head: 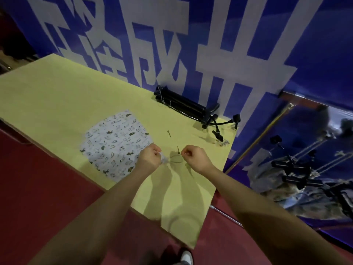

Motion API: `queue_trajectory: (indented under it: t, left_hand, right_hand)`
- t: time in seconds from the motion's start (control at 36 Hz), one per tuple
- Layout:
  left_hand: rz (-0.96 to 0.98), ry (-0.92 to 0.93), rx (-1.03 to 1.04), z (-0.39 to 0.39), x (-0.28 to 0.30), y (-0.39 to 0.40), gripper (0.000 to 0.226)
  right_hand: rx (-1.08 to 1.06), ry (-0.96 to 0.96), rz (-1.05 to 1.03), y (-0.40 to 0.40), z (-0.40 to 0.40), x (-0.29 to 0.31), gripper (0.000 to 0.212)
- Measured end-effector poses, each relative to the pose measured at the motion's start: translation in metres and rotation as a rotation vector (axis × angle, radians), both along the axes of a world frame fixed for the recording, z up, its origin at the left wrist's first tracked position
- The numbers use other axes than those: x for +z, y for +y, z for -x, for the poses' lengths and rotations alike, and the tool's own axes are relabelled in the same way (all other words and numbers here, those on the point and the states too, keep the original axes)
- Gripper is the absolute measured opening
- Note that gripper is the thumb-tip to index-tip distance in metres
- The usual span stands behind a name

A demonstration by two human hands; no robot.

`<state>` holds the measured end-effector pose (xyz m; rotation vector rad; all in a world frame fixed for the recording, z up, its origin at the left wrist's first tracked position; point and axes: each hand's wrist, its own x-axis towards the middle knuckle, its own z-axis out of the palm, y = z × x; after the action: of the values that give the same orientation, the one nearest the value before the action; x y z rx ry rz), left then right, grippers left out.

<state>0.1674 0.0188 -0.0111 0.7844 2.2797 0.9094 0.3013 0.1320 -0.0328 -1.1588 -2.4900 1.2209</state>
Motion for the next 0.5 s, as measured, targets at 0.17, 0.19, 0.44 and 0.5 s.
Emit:
queue_trajectory:
  t: [0.17, 0.19, 0.44, 0.5]
  left_hand:
    - [0.198, 0.025, -0.06, 0.03, -0.033, -0.004, 0.026]
    - [0.258, 0.109, -0.132, 0.036, -0.036, -0.005, 0.041]
    - [0.509, 0.327, -0.542, 0.068, -0.059, -0.012, 0.076]
    - [0.505, 0.348, -0.576, 0.073, -0.061, -0.011, 0.071]
  right_hand:
    - [0.066, -0.038, 0.014, -0.009, 0.03, -0.02, 0.017]
    - [0.074, -0.047, 0.019, -0.01, 0.036, -0.023, 0.017]
    - [0.217, -0.287, -0.138, -0.024, 0.078, -0.059, 0.06]
    - [0.154, -0.293, -0.138, -0.029, 0.082, -0.065, 0.048]
